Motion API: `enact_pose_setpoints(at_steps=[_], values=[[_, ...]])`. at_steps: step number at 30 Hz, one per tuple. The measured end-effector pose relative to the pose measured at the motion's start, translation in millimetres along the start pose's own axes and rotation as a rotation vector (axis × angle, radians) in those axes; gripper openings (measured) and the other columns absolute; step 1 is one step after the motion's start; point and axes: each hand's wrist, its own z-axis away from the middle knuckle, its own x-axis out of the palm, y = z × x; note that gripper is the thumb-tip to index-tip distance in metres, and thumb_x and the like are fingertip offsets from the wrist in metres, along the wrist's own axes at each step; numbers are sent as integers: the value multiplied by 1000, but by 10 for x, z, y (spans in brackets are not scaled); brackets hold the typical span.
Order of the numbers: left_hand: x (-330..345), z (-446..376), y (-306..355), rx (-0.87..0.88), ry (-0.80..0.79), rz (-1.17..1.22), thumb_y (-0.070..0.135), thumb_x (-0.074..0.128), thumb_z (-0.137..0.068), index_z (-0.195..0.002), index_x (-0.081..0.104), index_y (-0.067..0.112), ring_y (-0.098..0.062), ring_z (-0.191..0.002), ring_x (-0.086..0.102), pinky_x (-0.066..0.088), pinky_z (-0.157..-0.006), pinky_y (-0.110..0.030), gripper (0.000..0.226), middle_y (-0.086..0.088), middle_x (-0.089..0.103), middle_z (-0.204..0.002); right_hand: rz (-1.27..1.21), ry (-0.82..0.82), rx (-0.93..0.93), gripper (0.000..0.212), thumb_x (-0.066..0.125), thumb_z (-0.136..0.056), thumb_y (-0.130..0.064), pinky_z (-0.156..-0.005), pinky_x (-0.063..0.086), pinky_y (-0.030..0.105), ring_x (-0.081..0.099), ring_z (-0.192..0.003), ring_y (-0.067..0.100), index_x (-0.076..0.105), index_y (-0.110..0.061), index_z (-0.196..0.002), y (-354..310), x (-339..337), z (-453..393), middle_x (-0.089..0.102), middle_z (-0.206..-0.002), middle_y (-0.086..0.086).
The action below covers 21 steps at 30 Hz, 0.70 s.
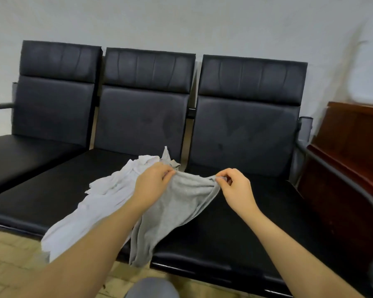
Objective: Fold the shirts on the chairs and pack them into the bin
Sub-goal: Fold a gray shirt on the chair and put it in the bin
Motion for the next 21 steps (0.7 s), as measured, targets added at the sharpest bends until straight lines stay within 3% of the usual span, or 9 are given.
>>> enact_pose_setpoints(at_steps=[4, 7, 10, 14, 17, 21], values=[[235, 198, -220, -1, -207, -56, 32, 54, -95, -98, 70, 17, -19, -84, 58, 43, -72, -30, 22, 5, 54, -86, 187, -192, 87, 17, 58, -91, -20, -94, 35, 35, 52, -88, 6, 61, -29, -76, 191, 185, 45, 52, -98, -11], [351, 339, -470, 4, -164, -134, 37, 50, -93, -95, 72, 13, -28, -85, 58, 39, -73, -31, 33, -2, 58, -86, 202, -278, 116, 11, 56, -92, -24, -97, 32, 38, 52, -95, 7, 64, -27, -85, 283, 416, 77, 53, -104, -11], [387, 322, -706, -110, -126, -208, 54, 25, -83, -113, 68, 16, -33, -110, 51, 36, -89, -42, 64, -8, 60, -116, 179, -333, 116, 15, 54, -93, -36, -99, 29, 37, 50, -102, 10, 62, -28, -104, 266, 677, 32, 47, -106, -11], [416, 221, -994, -203, -386, -337, 51, 29, -98, -144, 34, 35, -24, -144, 15, 13, -113, -41, 50, 1, 23, -156, 192, -361, 107, 31, 49, -94, -45, -98, 23, 34, 48, -114, 13, 57, -25, -117, 204, 1042, -109, 51, -117, -9], [443, 162, -1172, -237, -608, -422, 55, 20, -98, -148, 13, 42, -19, -146, 0, 2, -117, -42, 52, 8, 4, -159, 248, -383, 110, 45, 43, -95, -51, -102, 18, 33, 42, -122, 14, 46, -25, -133, 216, 1294, -181, 49, -130, -6], [447, 20, -1341, -306, -663, -436, 57, 15, -97, -148, 7, 44, -17, -146, -8, -4, -117, -42, 54, 10, -5, -159, 230, -350, 175, 50, 42, -95, -52, -102, 16, 33, 41, -124, 15, 42, -25, -137, 300, 1546, -260, 50, -132, -4]])
